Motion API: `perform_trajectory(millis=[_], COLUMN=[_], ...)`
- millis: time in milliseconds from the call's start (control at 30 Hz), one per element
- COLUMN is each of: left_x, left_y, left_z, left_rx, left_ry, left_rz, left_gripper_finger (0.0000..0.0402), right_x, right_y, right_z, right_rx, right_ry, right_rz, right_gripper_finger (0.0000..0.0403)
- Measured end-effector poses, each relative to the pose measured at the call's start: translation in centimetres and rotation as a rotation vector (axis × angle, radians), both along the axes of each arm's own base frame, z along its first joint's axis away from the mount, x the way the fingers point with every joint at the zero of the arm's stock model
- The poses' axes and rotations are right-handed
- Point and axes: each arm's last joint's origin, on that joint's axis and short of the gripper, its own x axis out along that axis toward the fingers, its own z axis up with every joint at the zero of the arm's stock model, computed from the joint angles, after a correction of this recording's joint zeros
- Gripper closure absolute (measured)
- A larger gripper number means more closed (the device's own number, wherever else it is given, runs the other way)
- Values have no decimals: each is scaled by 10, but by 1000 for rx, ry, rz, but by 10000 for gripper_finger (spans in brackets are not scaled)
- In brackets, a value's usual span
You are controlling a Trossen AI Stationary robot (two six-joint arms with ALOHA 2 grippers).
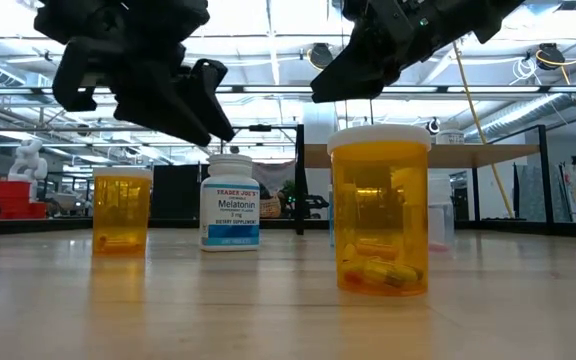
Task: Pick and place medicine bottles onto shelf by color
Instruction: Put the white pill bottle on the shelf aligned with the other white pill bottle
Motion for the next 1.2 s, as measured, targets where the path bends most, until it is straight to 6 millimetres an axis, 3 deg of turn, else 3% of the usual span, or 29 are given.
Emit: perform_trajectory(millis=[267, 633, 800, 1200], left_x=[3, -3, -12, -6], left_y=[11, 8, 4, 3], left_z=[-2, 3, 1, -7], left_rx=[-37, -79, -22, -76], left_ry=[1, 16, 64, 82], left_rz=[118, 181, 212, 256], left_gripper_finger=[215, 204, 239, 358], right_x=[0, 0, 0, 0], right_y=[0, 0, 0, 0], right_z=[0, 0, 0, 1], right_rx=[18, 37, 37, 38], right_ry=[-3, -6, -10, -13], right_rz=[-9, -19, -19, -18], right_gripper_finger=[167, 167, 167, 167])
